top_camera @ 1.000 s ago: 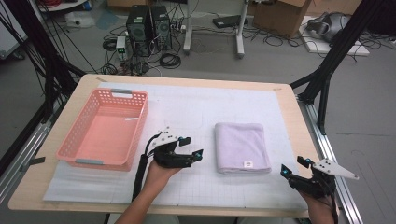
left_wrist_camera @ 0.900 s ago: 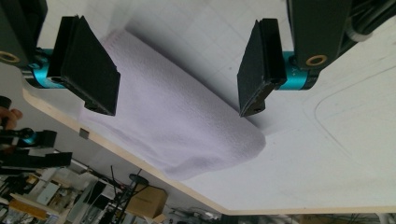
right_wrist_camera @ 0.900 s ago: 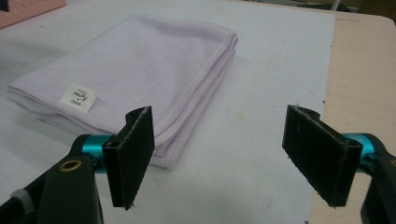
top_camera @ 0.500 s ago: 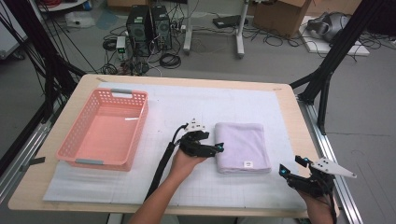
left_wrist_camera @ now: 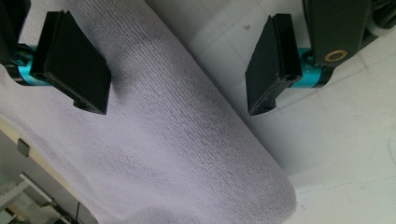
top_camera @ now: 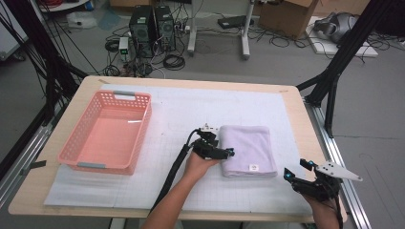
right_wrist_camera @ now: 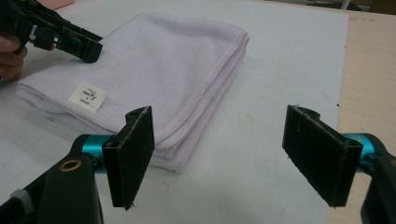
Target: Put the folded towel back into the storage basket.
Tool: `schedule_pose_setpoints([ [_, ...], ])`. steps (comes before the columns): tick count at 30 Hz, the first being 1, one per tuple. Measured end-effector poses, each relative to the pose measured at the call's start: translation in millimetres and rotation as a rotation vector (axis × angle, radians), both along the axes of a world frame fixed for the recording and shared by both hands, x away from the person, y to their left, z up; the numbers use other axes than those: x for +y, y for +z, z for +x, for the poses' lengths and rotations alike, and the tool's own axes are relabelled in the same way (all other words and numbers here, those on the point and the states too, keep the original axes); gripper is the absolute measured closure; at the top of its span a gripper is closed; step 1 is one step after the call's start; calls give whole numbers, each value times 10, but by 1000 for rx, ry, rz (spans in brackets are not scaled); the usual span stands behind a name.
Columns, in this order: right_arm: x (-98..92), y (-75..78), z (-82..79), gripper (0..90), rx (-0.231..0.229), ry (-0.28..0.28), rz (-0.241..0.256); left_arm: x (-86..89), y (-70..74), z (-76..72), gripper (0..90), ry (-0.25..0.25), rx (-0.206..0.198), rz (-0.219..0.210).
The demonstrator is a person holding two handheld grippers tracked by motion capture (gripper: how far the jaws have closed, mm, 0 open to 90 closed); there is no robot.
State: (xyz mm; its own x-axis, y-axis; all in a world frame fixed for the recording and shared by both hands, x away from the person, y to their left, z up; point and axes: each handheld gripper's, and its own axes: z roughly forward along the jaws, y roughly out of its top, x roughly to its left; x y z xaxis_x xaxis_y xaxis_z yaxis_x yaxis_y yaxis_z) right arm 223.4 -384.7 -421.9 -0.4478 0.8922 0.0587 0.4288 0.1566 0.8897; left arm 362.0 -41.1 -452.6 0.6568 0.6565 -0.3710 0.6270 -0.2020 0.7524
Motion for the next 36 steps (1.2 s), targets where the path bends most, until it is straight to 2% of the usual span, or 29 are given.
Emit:
schedule_pose_setpoints([
  [3, 12, 2, 2, 242, 3, 3, -2, -46, 1, -13, 245, -7, -5, 9],
  [5, 23, -3, 9, 242, -1, 6, 1, -86, -3, -32, 286, -14, -23, 23],
  [6, 26, -2, 8, 242, 1, 6, 1, -90, -7, -37, 335, -31, -36, 31],
  [7, 27, -3, 8, 242, 2, 6, 2, -92, -17, -38, 417, -49, -26, 16],
  [10, 23, -2, 7, 242, 3, 6, 2, -104, -26, -35, 570, -36, 0, -13],
  [14, 13, -1, 6, 242, 7, 3, 7, -84, -19, -23, 666, -26, 23, -54],
  [16, 11, -3, 8, 242, 4, 4, 9, -61, -2, -23, 690, -38, 10, -65],
  [23, 20, -1, 5, 242, 3, 5, 18, 20, 149, -83, 715, -111, -99, -132],
  [30, 26, 10, 0, 242, 5, 8, 12, 94, 287, -163, 727, -174, -224, -138],
  [36, 25, 12, 5, 242, 3, 9, 14, 178, 394, -210, 735, -227, -287, -135],
])
